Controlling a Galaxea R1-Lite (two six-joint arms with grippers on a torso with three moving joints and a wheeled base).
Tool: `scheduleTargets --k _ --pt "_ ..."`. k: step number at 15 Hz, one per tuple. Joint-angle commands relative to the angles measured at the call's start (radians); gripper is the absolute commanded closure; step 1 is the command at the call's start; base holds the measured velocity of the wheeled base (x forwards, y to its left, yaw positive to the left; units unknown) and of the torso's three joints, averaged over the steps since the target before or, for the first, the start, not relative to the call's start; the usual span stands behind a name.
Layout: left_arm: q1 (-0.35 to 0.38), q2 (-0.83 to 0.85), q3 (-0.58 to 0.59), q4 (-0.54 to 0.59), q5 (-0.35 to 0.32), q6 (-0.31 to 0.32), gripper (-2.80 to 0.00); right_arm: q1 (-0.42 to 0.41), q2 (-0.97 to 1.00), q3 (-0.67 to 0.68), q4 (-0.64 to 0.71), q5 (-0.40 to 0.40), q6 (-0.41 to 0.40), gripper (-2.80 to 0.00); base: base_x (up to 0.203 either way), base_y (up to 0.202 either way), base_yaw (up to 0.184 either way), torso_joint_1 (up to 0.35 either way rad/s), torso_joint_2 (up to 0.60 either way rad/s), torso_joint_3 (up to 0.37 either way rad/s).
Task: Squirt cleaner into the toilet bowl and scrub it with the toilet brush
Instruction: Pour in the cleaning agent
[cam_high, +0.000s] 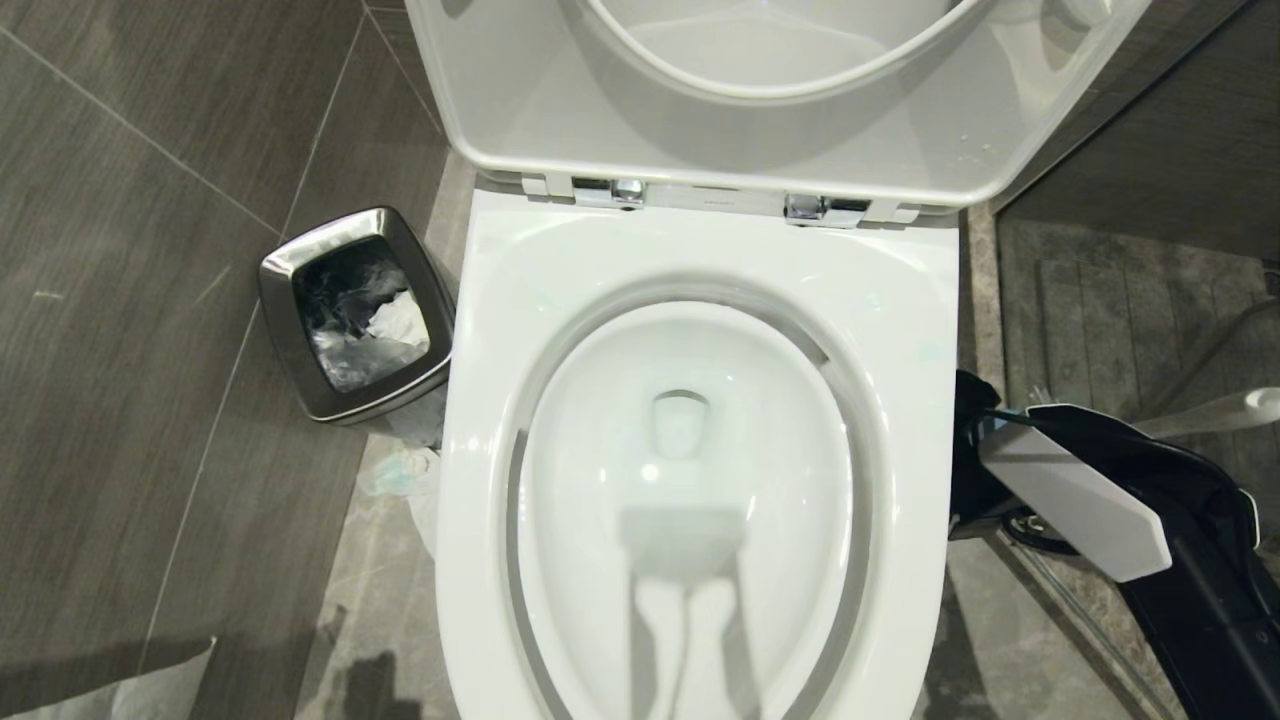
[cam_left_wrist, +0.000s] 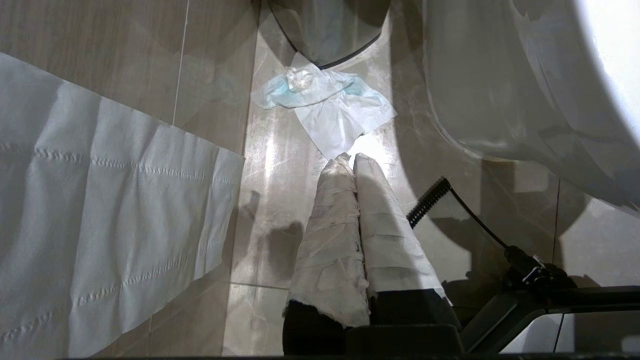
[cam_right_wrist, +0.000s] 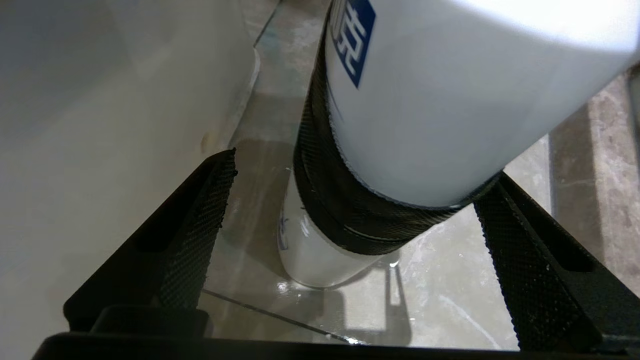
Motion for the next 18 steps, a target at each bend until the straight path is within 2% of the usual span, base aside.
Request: scheduleTargets --k 1,4,12,18 --pt "0.0 0.002 0.002 0.001 0.0 0.0 0.0 -0.002 0.023 -0.041 -0.009 0.001 -0.007 -2.8 0.0 0.0 0.0 0.0 0.0 0.0" --pt "0.001 0.002 0.002 0.0 0.0 0.0 0.0 -0.007 0.055 -0.139 -0.009 0.004 -0.025 -2.8 0.0 0.0 0.0 0.0 0.0 0.0" --pt "0.0 0.002 0.002 0.0 0.0 0.0 0.0 -0.007 0.079 -0.146 -0.009 0.007 -0.029 -2.8 0.0 0.0 0.0 0.0 0.0 0.0" --pt "0.0 0.002 0.002 0.0 0.0 0.0 0.0 -0.013 0.112 -0.224 -0.009 0.008 -0.039 -2.8 0.0 0.0 0.0 0.0 0.0 0.0"
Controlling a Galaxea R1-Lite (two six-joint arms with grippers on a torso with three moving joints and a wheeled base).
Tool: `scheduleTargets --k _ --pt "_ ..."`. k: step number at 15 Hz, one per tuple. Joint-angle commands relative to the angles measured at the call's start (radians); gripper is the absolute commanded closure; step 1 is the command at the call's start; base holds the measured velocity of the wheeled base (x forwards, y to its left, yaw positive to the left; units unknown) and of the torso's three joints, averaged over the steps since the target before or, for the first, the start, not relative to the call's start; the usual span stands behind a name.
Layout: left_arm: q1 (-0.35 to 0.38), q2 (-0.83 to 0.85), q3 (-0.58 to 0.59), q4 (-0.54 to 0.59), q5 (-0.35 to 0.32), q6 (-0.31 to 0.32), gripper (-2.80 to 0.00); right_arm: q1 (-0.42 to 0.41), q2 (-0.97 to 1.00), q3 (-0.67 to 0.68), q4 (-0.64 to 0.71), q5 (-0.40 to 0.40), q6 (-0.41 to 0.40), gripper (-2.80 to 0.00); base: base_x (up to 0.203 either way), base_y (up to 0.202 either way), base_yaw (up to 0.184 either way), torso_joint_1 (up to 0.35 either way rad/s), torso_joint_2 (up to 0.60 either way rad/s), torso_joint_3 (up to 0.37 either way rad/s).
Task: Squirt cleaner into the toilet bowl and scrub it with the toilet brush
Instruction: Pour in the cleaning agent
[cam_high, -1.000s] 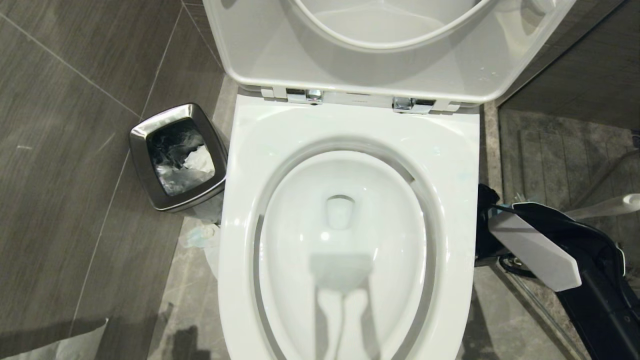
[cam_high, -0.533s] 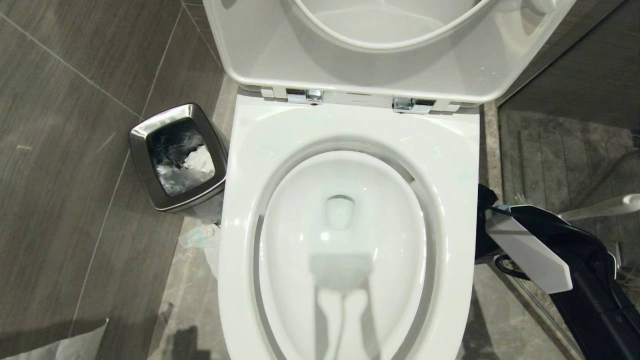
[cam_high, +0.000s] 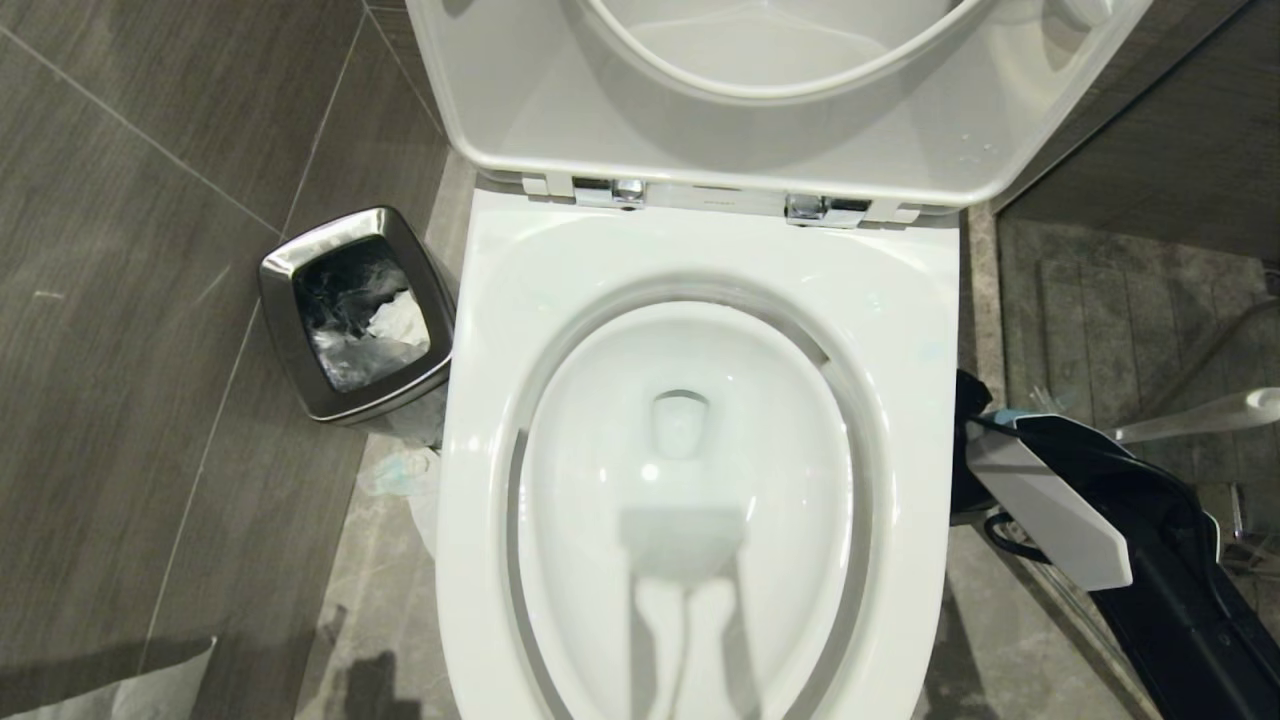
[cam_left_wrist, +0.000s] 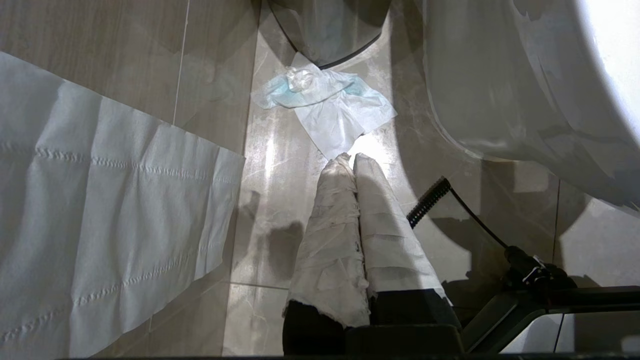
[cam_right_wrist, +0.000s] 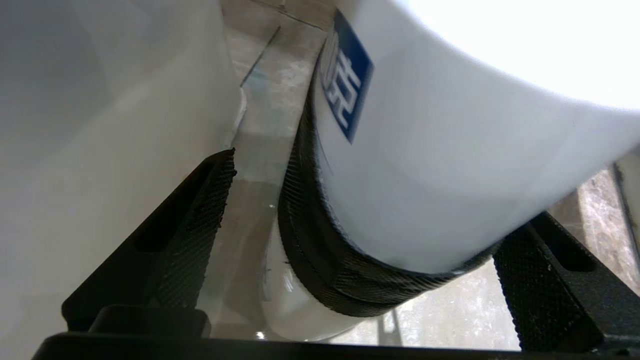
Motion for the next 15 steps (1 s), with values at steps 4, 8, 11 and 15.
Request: scheduleTargets --k 4,8,11,15 --pt "0.0 0.002 0.002 -0.001 0.0 0.0 0.0 -0.002 0.015 -0.014 -0.009 -0.001 -0.003 -2.8 0.0 0.0 0.0 0.0 0.0 0.0" --pt "0.001 0.002 0.002 0.0 0.0 0.0 0.0 -0.007 0.043 -0.088 -0.009 0.004 -0.013 -2.8 0.0 0.0 0.0 0.0 0.0 0.0" --pt "0.0 0.002 0.002 0.0 0.0 -0.001 0.0 -0.01 0.05 -0.122 -0.006 0.008 -0.02 -2.8 0.0 0.0 0.0 0.0 0.0 0.0" --pt "0.0 0.002 0.002 -0.001 0.0 0.001 0.0 -0.011 0.059 -0.124 0.004 0.013 -0.019 -2.8 0.0 0.0 0.0 0.0 0.0 0.0"
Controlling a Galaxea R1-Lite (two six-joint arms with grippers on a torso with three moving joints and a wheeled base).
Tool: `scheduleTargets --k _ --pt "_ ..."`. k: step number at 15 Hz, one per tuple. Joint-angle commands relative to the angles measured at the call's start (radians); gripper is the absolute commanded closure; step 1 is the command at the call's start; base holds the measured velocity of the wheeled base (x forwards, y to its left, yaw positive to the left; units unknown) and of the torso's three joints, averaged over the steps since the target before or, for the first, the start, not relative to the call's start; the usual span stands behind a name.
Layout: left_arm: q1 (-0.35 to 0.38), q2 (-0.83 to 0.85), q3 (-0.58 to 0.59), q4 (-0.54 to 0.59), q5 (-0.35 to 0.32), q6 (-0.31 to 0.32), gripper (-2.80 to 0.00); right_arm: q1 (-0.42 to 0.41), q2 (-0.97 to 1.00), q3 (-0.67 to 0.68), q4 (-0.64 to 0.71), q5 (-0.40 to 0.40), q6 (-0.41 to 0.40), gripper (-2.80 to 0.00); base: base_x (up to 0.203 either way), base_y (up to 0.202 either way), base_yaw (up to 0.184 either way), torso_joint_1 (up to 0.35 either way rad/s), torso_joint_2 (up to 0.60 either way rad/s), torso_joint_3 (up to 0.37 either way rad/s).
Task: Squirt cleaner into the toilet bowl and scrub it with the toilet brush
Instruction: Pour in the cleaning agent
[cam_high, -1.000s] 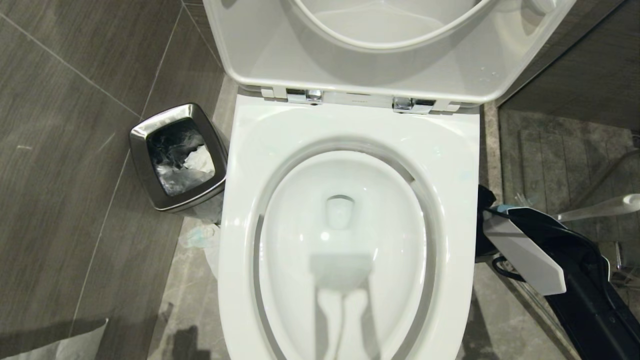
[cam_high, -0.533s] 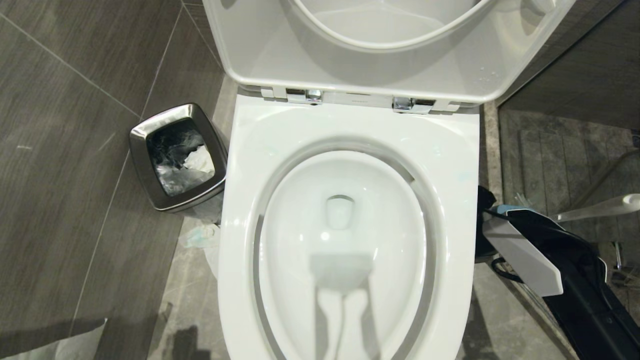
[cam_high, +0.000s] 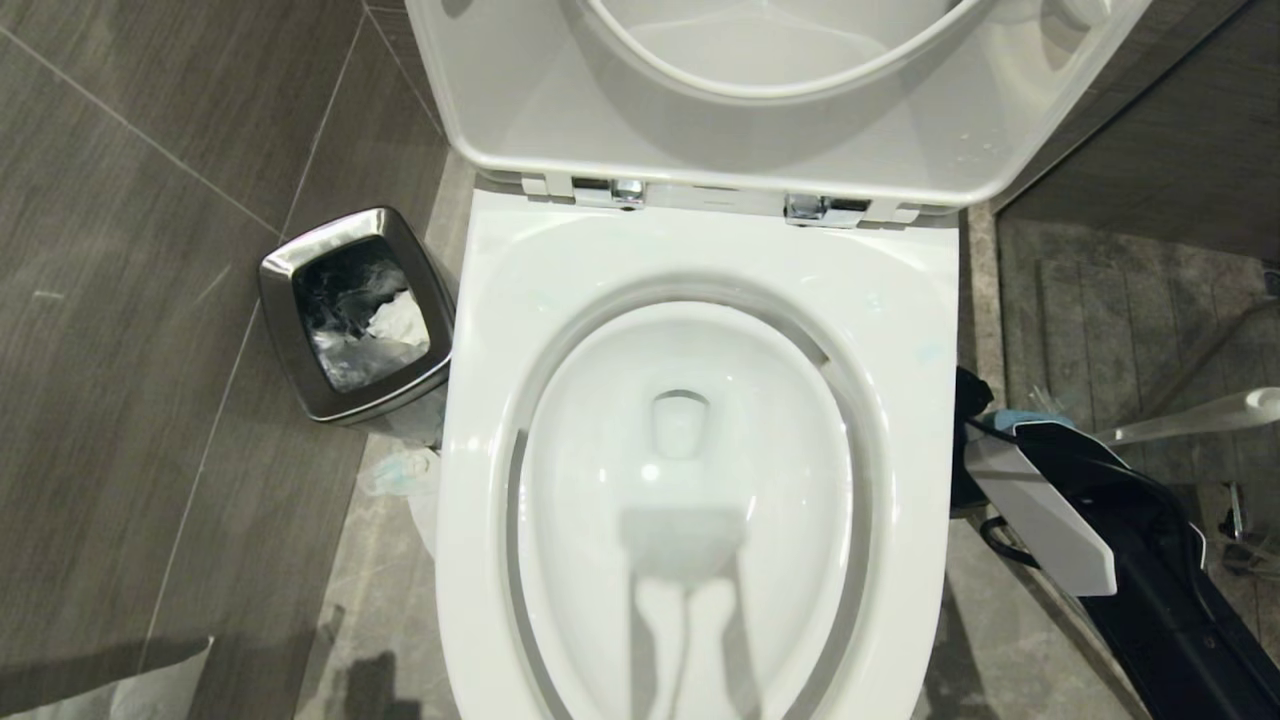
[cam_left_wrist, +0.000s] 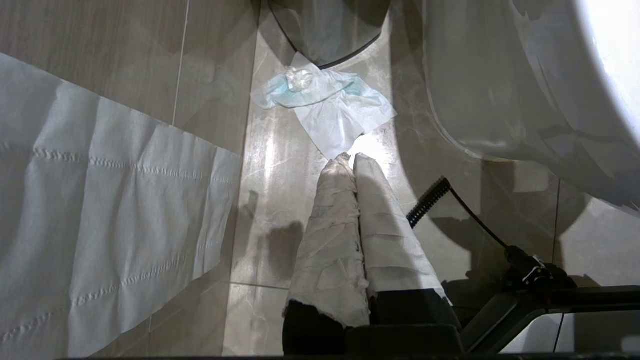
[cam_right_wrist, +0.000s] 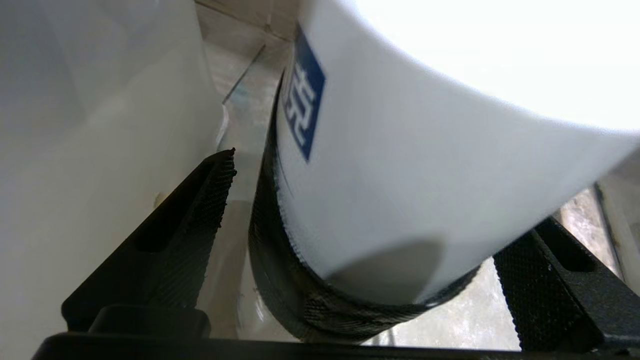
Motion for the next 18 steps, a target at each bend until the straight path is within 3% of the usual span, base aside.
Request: scheduleTargets --k 1,18 --pt "0.001 0.002 0.002 0.0 0.0 0.0 0.0 0.001 0.01 -0.003 -0.008 0.003 -0.001 -2.8 0.0 0.0 0.0 0.0 0.0 0.0" --pt "0.0 0.002 0.002 0.001 0.0 -0.001 0.0 0.001 0.041 -0.079 0.023 0.009 -0.001 -2.8 0.0 0.0 0.0 0.0 0.0 0.0"
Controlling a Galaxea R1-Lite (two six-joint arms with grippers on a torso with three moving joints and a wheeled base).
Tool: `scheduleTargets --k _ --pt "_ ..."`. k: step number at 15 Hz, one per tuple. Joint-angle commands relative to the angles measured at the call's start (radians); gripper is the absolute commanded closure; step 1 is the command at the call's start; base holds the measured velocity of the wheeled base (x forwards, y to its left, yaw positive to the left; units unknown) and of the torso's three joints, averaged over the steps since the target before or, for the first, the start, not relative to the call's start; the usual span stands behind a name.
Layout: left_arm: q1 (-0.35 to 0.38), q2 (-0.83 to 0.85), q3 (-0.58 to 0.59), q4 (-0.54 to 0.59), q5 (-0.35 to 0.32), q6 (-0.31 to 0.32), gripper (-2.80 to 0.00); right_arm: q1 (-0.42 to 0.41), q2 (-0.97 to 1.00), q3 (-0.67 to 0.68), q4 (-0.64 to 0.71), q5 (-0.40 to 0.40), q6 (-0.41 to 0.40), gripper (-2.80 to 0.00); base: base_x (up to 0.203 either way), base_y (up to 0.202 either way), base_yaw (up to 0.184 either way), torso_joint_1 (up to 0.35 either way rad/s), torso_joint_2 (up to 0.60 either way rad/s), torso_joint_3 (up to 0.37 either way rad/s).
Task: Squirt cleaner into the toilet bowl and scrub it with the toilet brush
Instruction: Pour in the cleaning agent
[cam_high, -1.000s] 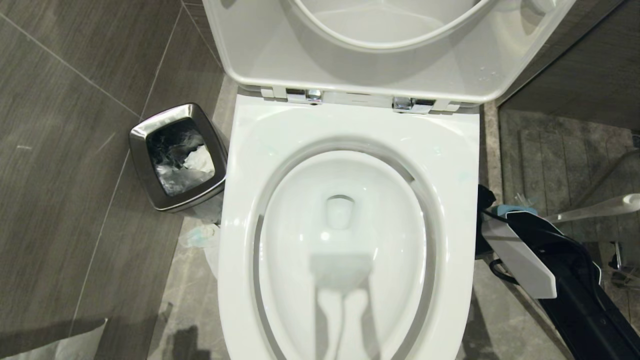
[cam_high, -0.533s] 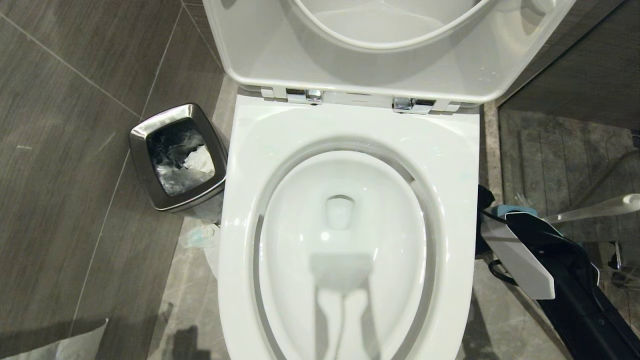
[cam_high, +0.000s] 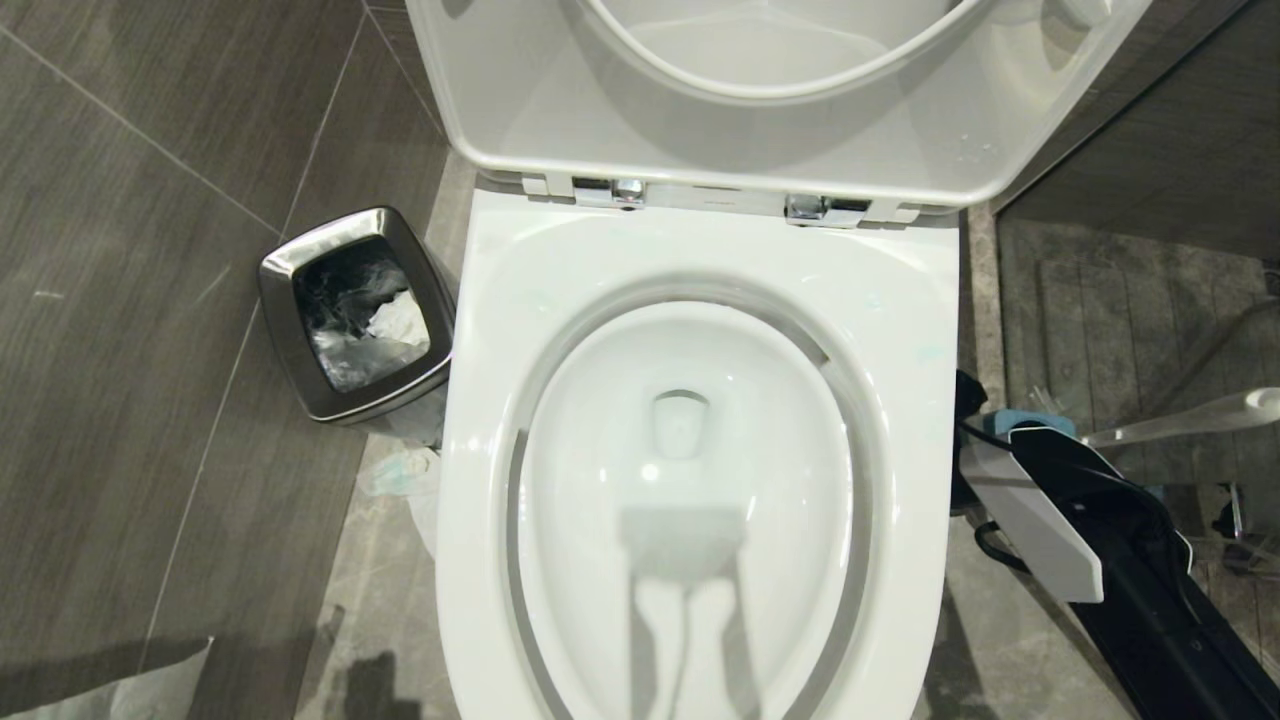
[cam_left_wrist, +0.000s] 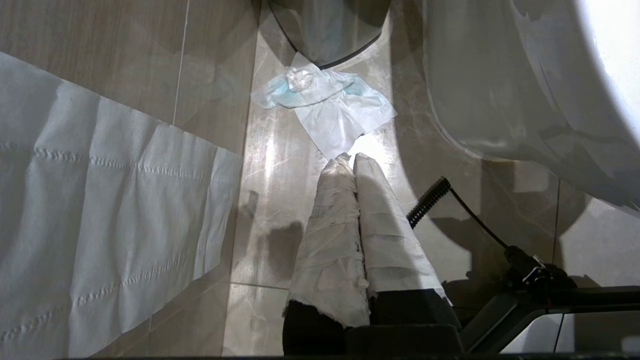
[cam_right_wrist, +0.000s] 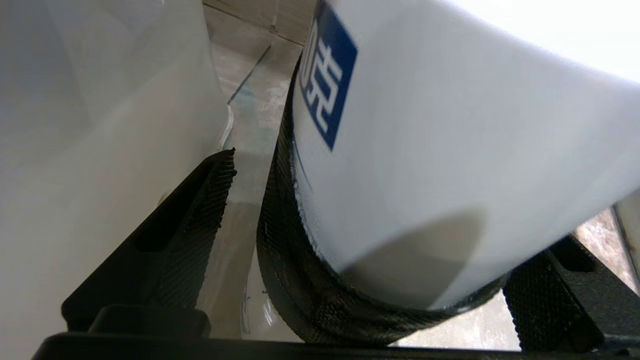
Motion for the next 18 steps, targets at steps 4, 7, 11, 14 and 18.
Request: scheduleTargets --k 4,7,11,14,18 --pt "0.0 0.002 0.002 0.001 0.0 0.0 0.0 0.001 0.004 0.0 -0.006 -0.001 -0.002 -2.8 0.0 0.0 0.0 0.0 0.0 0.0" --pt "0.0 0.002 0.002 0.001 0.0 0.001 0.0 -0.001 0.002 0.0 -0.002 0.001 -0.002 0.0 0.0 0.0 0.0 0.0 0.0 0.0" --pt "0.0 0.002 0.002 0.001 0.0 0.001 0.0 0.001 0.002 0.0 -0.003 0.001 -0.002 0.0 0.0 0.0 0.0 0.0 0.0 0.0" --pt "0.0 0.002 0.001 0.0 0.0 0.0 0.0 -0.001 -0.001 0.0 -0.009 -0.001 -0.001 0.0 0.0 0.0 0.0 0.0 0.0 0.0" --pt "0.0 0.002 0.002 0.0 0.0 0.0 0.0 -0.008 -0.009 0.0 -0.025 -0.007 0.003 0.0 0.0 0.0 0.0 0.0 0.0 0.0"
